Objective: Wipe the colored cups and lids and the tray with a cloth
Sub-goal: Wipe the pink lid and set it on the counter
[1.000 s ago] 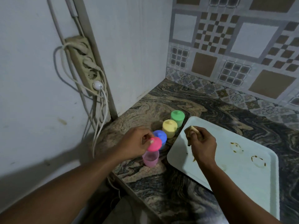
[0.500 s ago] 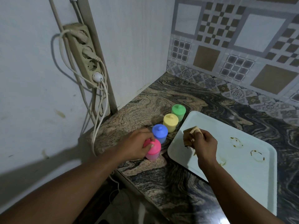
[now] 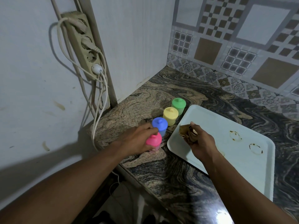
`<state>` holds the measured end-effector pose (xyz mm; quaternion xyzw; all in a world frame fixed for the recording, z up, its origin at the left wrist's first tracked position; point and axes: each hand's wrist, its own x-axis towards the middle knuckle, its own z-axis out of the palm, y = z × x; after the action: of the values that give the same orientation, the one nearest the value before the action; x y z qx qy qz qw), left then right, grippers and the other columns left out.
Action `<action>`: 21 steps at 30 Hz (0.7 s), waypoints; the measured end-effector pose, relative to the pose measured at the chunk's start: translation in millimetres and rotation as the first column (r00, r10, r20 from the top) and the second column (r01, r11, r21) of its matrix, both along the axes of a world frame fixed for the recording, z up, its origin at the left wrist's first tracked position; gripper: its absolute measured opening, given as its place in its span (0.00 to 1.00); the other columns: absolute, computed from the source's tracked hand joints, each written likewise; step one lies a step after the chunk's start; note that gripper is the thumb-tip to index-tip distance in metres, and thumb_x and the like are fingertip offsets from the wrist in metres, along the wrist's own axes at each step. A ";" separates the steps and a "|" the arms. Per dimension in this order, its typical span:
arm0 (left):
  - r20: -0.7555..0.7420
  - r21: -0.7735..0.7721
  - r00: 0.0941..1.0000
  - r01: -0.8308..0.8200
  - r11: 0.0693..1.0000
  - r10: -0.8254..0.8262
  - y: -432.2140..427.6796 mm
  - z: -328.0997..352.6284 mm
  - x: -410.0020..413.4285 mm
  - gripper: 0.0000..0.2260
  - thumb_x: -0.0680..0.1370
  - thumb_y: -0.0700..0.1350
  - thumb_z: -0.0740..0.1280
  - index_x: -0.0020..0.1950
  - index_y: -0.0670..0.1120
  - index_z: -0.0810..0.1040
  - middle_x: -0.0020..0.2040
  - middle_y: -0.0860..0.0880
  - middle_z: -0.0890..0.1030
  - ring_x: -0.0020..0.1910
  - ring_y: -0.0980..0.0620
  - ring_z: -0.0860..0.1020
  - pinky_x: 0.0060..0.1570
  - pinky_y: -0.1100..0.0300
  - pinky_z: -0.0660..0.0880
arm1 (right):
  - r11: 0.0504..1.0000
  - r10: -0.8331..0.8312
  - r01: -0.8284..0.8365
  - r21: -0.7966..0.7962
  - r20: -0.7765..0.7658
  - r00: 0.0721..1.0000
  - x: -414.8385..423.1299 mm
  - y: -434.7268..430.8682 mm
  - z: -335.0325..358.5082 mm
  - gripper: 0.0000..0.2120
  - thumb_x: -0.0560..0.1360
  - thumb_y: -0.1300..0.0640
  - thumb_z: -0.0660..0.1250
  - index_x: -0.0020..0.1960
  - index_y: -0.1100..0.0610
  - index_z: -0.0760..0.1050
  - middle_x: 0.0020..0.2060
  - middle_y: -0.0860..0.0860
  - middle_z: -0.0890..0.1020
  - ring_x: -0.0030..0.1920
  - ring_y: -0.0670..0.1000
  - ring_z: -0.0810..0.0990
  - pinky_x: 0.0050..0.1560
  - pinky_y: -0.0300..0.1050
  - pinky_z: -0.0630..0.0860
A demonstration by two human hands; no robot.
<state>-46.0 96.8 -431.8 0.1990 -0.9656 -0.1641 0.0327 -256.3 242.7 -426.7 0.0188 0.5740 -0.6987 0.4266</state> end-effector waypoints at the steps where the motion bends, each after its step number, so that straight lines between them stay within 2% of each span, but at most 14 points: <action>1: 0.002 -0.010 1.000 0.002 1.000 -0.002 0.6 0.0 0.4 0.23 0.67 0.61 0.73 0.57 0.59 0.67 0.59 0.58 0.69 0.49 0.49 0.77 0.43 0.50 0.79 | 1.000 -0.002 0.002 0.007 -0.005 1.000 -0.5 0.6 -0.3 0.10 0.77 0.58 0.71 0.49 0.66 0.82 0.42 0.60 0.86 0.42 0.57 0.84 0.45 0.48 0.81; 3: 0.001 0.011 1.000 -0.017 1.000 0.017 1.8 1.0 0.8 0.23 0.67 0.61 0.73 0.55 0.59 0.66 0.56 0.58 0.69 0.47 0.49 0.76 0.42 0.50 0.79 | 1.000 -0.009 0.009 0.010 -0.014 1.000 -1.5 2.3 -0.9 0.07 0.76 0.59 0.71 0.46 0.63 0.82 0.37 0.57 0.86 0.38 0.55 0.86 0.42 0.47 0.81; 6: 0.022 0.054 0.999 -0.051 0.997 0.050 2.5 5.2 -2.5 0.23 0.66 0.60 0.76 0.52 0.60 0.65 0.54 0.57 0.71 0.47 0.50 0.75 0.41 0.54 0.76 | 1.000 -0.030 0.030 0.003 -0.012 0.999 -5.6 5.1 -3.5 0.05 0.75 0.59 0.72 0.44 0.61 0.82 0.35 0.55 0.87 0.35 0.53 0.86 0.38 0.45 0.81; 10: 0.060 -0.002 0.994 -0.096 0.995 0.096 6.9 10.0 -8.8 0.23 0.68 0.59 0.75 0.54 0.57 0.65 0.57 0.53 0.72 0.53 0.48 0.73 0.44 0.54 0.74 | 0.997 0.070 -0.070 -0.020 -0.032 0.997 -8.9 9.1 0.4 0.10 0.74 0.58 0.73 0.35 0.59 0.86 0.37 0.55 0.87 0.36 0.51 0.86 0.35 0.41 0.81; 12: 0.046 -0.088 0.995 -0.089 0.992 0.093 9.9 11.2 -9.8 0.24 0.68 0.60 0.75 0.57 0.55 0.68 0.58 0.52 0.72 0.57 0.48 0.70 0.47 0.53 0.74 | 0.995 0.094 -0.095 -0.006 -0.035 0.995 -12.1 13.7 3.6 0.05 0.73 0.60 0.74 0.43 0.62 0.85 0.42 0.58 0.87 0.42 0.54 0.87 0.37 0.41 0.81; 14: 0.028 -0.157 0.995 -0.091 0.983 0.096 12.1 12.7 -7.7 0.26 0.68 0.62 0.75 0.59 0.53 0.71 0.59 0.51 0.70 0.59 0.48 0.67 0.49 0.53 0.73 | 0.998 0.062 -0.061 0.031 -0.046 0.997 -19.0 17.2 3.4 0.09 0.74 0.66 0.72 0.54 0.66 0.80 0.47 0.62 0.85 0.47 0.59 0.85 0.39 0.44 0.81; 16: -0.003 -0.207 0.992 -0.125 0.970 0.127 17.1 15.2 -6.1 0.29 0.66 0.64 0.74 0.62 0.53 0.73 0.60 0.50 0.68 0.59 0.47 0.66 0.51 0.52 0.72 | 0.995 0.011 -0.003 0.103 -0.078 0.997 -28.7 23.6 7.0 0.04 0.75 0.69 0.69 0.49 0.64 0.78 0.45 0.63 0.81 0.45 0.60 0.81 0.39 0.48 0.79; 18: -0.088 -0.246 0.989 -0.140 0.959 0.121 26.7 18.1 -8.9 0.30 0.66 0.64 0.74 0.63 0.51 0.74 0.60 0.48 0.69 0.58 0.45 0.68 0.51 0.50 0.73 | 0.986 0.006 0.012 0.164 -0.108 0.994 -43.4 31.6 10.1 0.07 0.75 0.71 0.65 0.40 0.63 0.75 0.42 0.62 0.79 0.43 0.60 0.77 0.38 0.49 0.76; 19: -0.140 -0.254 0.986 -0.123 0.960 0.089 34.1 19.3 -13.6 0.30 0.67 0.64 0.73 0.63 0.50 0.74 0.60 0.47 0.70 0.57 0.44 0.70 0.50 0.49 0.73 | 0.983 0.009 0.013 0.185 -0.117 0.993 -51.7 36.9 12.7 0.08 0.75 0.69 0.64 0.38 0.63 0.74 0.40 0.61 0.79 0.43 0.60 0.77 0.38 0.50 0.76; 21: -0.203 -0.221 0.979 -0.060 0.973 0.014 52.2 18.4 -25.8 0.26 0.70 0.62 0.72 0.61 0.49 0.75 0.57 0.47 0.73 0.54 0.44 0.73 0.46 0.49 0.76 | 0.978 0.011 0.011 0.209 -0.103 0.995 -66.2 48.0 17.1 0.08 0.78 0.62 0.65 0.41 0.62 0.77 0.42 0.61 0.81 0.44 0.61 0.79 0.42 0.52 0.78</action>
<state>-71.8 148.9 -413.4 0.1946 -0.9659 -0.0719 0.1551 -322.5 290.7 -409.6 0.0274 0.6657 -0.6344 0.3919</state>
